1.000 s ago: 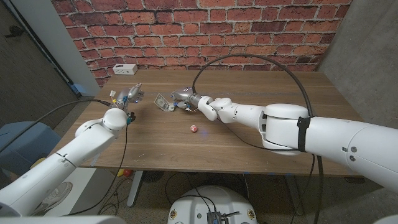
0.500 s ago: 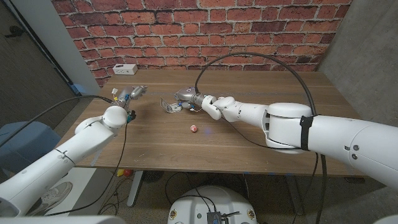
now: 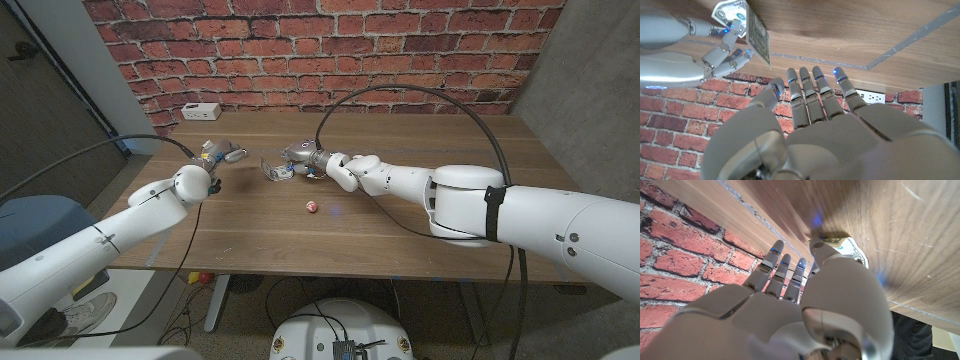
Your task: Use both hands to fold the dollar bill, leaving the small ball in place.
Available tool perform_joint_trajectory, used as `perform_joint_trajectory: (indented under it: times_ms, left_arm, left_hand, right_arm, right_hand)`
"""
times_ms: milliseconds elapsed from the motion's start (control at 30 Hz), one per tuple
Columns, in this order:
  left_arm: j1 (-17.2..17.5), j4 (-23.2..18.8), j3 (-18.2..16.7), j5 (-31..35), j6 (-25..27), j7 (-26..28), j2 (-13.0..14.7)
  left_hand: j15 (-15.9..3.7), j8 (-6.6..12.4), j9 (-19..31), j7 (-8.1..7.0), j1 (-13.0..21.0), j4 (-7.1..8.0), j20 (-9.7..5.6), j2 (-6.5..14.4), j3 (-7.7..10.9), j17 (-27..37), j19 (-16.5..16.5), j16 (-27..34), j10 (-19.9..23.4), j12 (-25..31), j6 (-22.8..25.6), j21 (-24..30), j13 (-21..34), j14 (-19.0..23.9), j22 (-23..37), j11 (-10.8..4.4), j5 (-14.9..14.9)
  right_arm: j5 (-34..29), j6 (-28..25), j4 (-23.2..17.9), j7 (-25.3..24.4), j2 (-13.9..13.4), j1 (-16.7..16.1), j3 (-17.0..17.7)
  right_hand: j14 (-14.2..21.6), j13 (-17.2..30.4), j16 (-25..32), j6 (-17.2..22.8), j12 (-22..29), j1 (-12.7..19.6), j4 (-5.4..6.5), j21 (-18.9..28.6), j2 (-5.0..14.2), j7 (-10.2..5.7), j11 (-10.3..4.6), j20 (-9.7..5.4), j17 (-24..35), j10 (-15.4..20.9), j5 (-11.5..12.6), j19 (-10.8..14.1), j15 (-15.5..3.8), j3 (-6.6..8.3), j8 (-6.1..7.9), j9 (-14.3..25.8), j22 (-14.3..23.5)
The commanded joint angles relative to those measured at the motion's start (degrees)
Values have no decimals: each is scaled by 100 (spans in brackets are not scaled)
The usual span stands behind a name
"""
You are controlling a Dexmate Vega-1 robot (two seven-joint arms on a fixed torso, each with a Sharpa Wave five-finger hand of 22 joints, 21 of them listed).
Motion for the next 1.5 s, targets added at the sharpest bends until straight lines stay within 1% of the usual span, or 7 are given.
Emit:
perform_joint_trajectory:
  times_ms: [33, 167, 433, 600, 967, 1133, 1500]
  left_arm:
    - [-655, -233, 1073, 1614, 1101, -786, 198]
    - [-892, -143, 1461, 2236, 1294, -1126, 141]
    - [-1307, 261, 2161, 3546, 1271, -1755, -113]
    - [-1481, 619, 2572, 4727, 1188, -1931, -333]
    - [-1333, 1075, 2077, 4552, -13, -1654, -665]
    - [-1297, 1198, 1874, 4258, -557, -1634, -753]
    - [-1116, 1305, 1335, 3168, -1405, -1643, -929]
  left_hand:
    - [-166, 70, 26, 26, 14, -33, -41, -68, 6, -39, 130, 62, 344, 116, 364, 73, 30, 279, 25, -33, 19]
    - [-252, 34, 17, -4, 304, -141, -120, -3, 334, -112, 156, -26, 443, 96, 500, 86, 9, 374, 13, -43, 165]
    - [-448, -292, -8, -318, 1557, -189, -352, -34, 1959, -142, -185, -483, -671, -374, -307, 0, -49, -793, 7, -249, 769]
    - [-617, -344, 15, -640, 2228, 34, -366, 492, 1147, 12, -532, -374, -1630, -373, -1412, 289, -43, -1483, 182, -364, 334]
    - [-612, -325, 18, -798, 2843, 148, -719, 481, 786, -8, -585, -361, -2195, -330, -2275, 746, -31, -1909, 309, -456, 167]
    - [-665, -152, 17, -822, 2994, 107, -771, 430, 521, -55, -501, -248, -1825, -159, -1797, 990, -34, -1616, 292, -478, 107]
    - [-549, 16, 12, -811, 3086, -71, -250, 251, -67, -159, -681, -345, -342, 179, -93, 1291, -87, -1340, 44, -598, -45]
  right_arm:
    - [142, -242, -4, 287, 53, -2, -12]
    - [183, -306, -4, 356, 67, 1, -18]
    - [237, -426, -4, 492, 90, 14, -33]
    - [271, -464, -4, 540, 99, 19, -30]
    - [268, -374, -4, 419, 66, 8, -21]
    - [246, -301, -4, 330, 42, 1, -14]
    - [220, -237, -4, 250, 11, -8, 1]
  right_hand:
    - [1, 5, -26, 48, -6, -46, 31, -14, -4, 37, 24, 14, -6, 40, -17, -6, -708, 24, -17, 3, 20]
    - [9, 5, -34, 54, -8, -45, 25, -14, -9, 45, 21, 15, -10, 42, -19, -5, -709, 37, -32, 3, 19]
    - [26, 5, -29, 105, -7, -36, 20, -14, 2, 63, 17, 5, 1, 64, -25, -5, -714, 45, -53, 3, 18]
    - [34, 5, -25, 111, -8, -24, 11, -10, 3, 70, -6, 8, 5, 71, -28, 4, -711, 48, -72, 3, 18]
    - [47, 5, -19, 134, -7, -17, 8, -9, 8, 79, 33, -5, 18, 94, -34, 8, -723, 46, -105, 5, 17]
    - [51, 5, -23, 141, -6, -15, 7, -8, 7, 78, 1, -3, 18, 108, -34, 9, -724, 52, -122, 5, 17]
    - [56, 5, -27, 157, -10, -11, 4, -7, 6, 94, 21, -5, 22, 116, -36, 10, -720, 59, -152, 7, 17]
